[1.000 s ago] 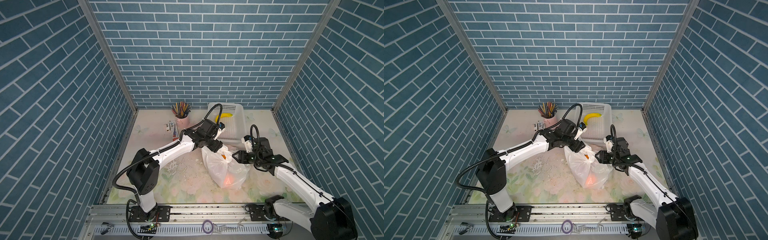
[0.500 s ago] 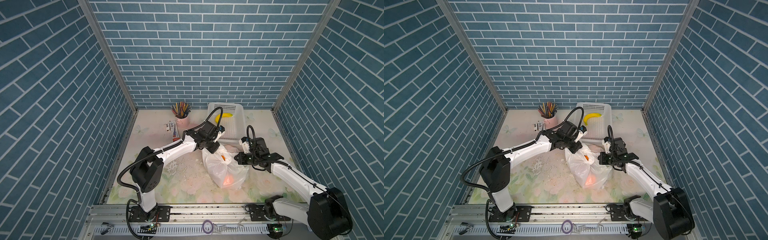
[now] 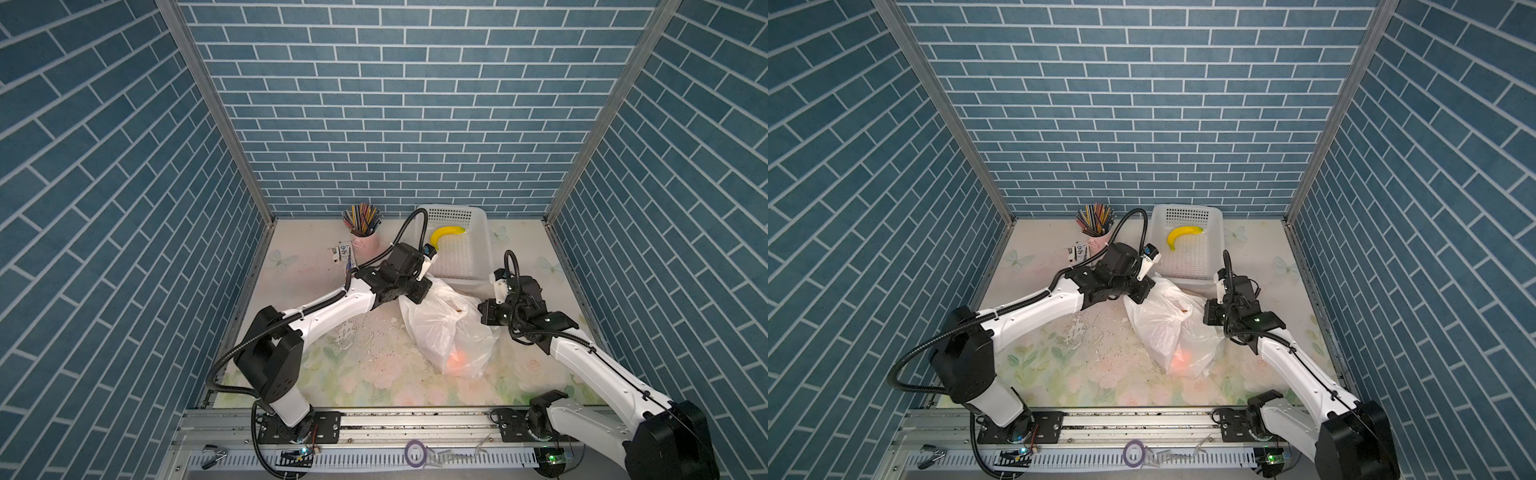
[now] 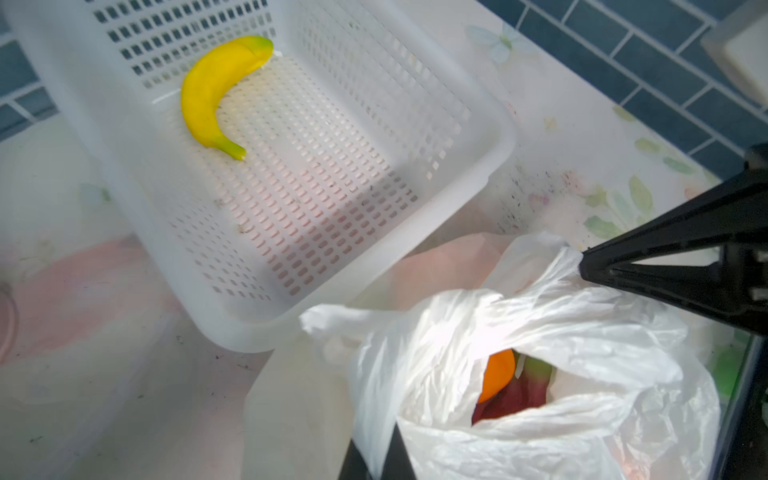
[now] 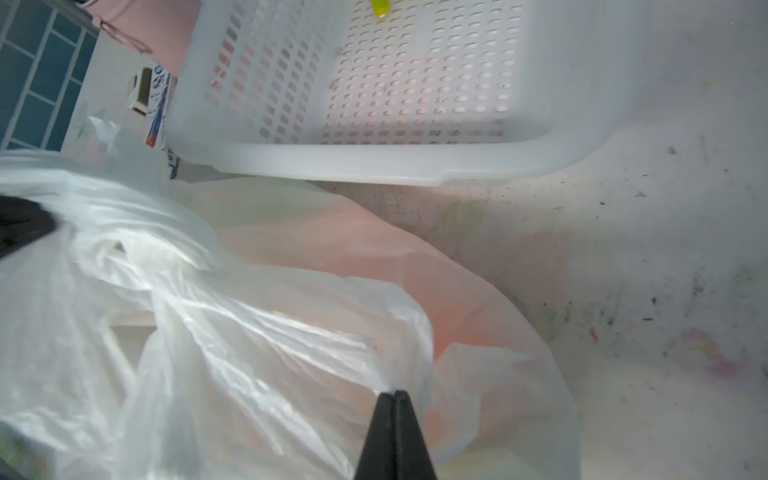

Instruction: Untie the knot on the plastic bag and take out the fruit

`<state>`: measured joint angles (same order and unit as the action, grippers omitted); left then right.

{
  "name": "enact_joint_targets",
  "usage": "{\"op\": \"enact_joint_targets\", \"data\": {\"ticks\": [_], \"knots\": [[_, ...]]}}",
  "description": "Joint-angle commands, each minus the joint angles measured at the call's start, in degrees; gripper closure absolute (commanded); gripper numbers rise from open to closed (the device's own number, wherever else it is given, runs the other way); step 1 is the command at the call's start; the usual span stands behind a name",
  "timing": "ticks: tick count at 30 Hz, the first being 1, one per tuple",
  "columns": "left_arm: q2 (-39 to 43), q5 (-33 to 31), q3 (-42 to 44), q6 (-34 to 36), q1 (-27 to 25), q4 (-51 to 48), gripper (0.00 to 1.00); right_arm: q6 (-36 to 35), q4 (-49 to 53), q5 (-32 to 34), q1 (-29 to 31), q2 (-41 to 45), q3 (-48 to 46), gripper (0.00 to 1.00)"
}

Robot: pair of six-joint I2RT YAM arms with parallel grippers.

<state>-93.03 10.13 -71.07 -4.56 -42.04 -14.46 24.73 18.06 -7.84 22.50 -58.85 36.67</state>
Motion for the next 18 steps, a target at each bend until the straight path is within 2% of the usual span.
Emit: {"op": "enact_joint_targets", "data": {"ticks": [1,8,11,14,18], "knots": [[3.2,-1.0,2.7,-3.5,2.7,4.7,0.94,4.0,2.4,8.5,0.0,2.1,-1.4,1.0],[8.3,-4.7,7.6,-7.3,6.2,7.9,0.94,9.1,4.0,14.2,-1.2,4.7,-3.6,1.0],[9.7,-4.9,9.1,-8.6,7.2,8.8,0.94,10.3,3.8,14.1,-2.0,6.1,-4.4,1.0],[10.0,-1.5,10.0,-8.8,7.3,10.5,0.94,9.1,2.1,10.9,-2.0,8.1,-4.5,1.0],[10.5,4.2,11.2,-8.9,7.3,14.3,0.89,4.2,-2.4,5.9,-2.0,12.4,-3.3,0.68]]}}
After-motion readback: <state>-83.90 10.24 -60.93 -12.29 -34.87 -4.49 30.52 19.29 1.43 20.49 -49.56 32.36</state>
